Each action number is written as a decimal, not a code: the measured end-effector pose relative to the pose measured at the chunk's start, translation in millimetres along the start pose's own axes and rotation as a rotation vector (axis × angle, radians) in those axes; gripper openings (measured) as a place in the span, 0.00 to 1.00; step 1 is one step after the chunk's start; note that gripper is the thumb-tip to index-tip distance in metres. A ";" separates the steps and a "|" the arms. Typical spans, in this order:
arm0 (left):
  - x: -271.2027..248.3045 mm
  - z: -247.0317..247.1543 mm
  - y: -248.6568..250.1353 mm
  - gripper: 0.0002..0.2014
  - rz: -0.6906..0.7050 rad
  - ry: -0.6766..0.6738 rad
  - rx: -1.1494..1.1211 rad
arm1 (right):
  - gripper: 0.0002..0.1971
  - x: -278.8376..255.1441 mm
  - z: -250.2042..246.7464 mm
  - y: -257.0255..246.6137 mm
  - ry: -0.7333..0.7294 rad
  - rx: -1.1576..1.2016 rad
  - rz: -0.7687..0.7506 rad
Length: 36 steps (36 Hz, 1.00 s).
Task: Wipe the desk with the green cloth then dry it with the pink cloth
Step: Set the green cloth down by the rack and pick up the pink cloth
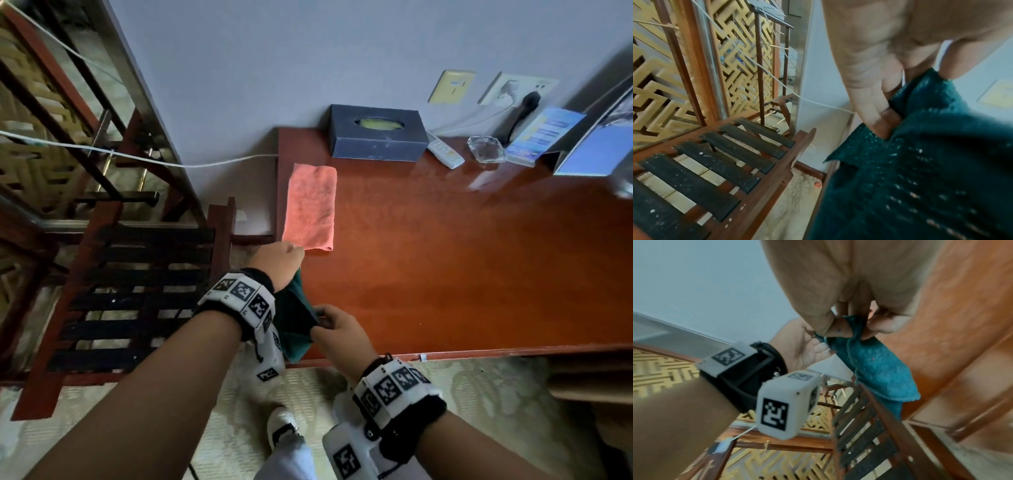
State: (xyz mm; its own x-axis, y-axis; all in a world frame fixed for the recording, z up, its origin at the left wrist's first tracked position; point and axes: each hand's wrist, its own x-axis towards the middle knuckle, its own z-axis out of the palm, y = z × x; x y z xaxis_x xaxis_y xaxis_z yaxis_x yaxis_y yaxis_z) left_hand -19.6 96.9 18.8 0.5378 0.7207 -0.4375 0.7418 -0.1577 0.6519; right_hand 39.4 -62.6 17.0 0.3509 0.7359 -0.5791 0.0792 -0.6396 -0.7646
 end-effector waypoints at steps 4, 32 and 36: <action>14.7 31.5 13.4 0.06 0.060 -0.004 0.092 | 0.16 11.7 -19.2 25.2 0.134 -0.059 0.112; 52.7 23.4 28.2 0.17 0.132 -0.374 -0.053 | 0.16 23.5 -77.5 65.7 0.339 -0.012 -0.010; 49.4 5.9 30.3 0.24 0.112 -0.411 0.198 | 0.18 20.0 -62.1 65.6 0.171 -0.149 -0.097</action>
State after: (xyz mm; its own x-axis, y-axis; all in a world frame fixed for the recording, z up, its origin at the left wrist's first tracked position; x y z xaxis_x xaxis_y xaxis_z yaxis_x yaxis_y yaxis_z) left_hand 31.8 123.7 13.3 0.7032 0.3709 -0.6065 0.7110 -0.3740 0.5955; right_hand 109.6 -103.7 -27.2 0.4869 0.7552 -0.4389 0.2528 -0.6028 -0.7568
